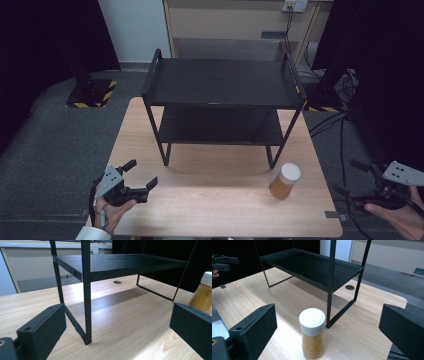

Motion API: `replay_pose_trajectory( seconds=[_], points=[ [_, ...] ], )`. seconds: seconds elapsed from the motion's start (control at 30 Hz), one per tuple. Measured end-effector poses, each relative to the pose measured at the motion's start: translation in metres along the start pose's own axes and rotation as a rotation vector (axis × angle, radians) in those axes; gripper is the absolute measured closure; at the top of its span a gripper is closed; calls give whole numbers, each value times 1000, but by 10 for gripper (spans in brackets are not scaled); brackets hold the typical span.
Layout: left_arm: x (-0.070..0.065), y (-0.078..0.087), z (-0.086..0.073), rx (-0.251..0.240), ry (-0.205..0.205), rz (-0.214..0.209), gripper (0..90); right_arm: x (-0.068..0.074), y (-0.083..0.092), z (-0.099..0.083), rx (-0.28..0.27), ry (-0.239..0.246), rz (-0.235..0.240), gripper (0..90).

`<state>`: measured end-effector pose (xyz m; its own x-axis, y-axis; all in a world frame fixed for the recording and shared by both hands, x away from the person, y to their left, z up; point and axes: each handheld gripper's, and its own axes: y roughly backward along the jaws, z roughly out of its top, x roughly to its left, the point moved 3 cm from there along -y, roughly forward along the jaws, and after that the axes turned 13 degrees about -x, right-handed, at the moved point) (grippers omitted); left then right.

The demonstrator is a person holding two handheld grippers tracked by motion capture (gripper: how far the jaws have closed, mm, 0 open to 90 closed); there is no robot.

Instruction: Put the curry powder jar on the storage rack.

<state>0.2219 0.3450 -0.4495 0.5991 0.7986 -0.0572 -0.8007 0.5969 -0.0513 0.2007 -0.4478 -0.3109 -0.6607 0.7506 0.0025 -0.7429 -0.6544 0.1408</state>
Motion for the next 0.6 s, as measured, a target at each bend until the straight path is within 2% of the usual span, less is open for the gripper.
replay_pose_trajectory(
  seconds=[0.3,0.5,0.6],
  points=[
    [0,-1,0,5,-2,-4,0,-1,-11,-5,17,-10,13,18],
    [0,-1,-1,7,-3,-7,1,-3,-28,-14,39,-26,26,20],
    [0,-1,-1,7,-5,-8,3,-3,-42,-23,54,-32,40,25]
  ],
)
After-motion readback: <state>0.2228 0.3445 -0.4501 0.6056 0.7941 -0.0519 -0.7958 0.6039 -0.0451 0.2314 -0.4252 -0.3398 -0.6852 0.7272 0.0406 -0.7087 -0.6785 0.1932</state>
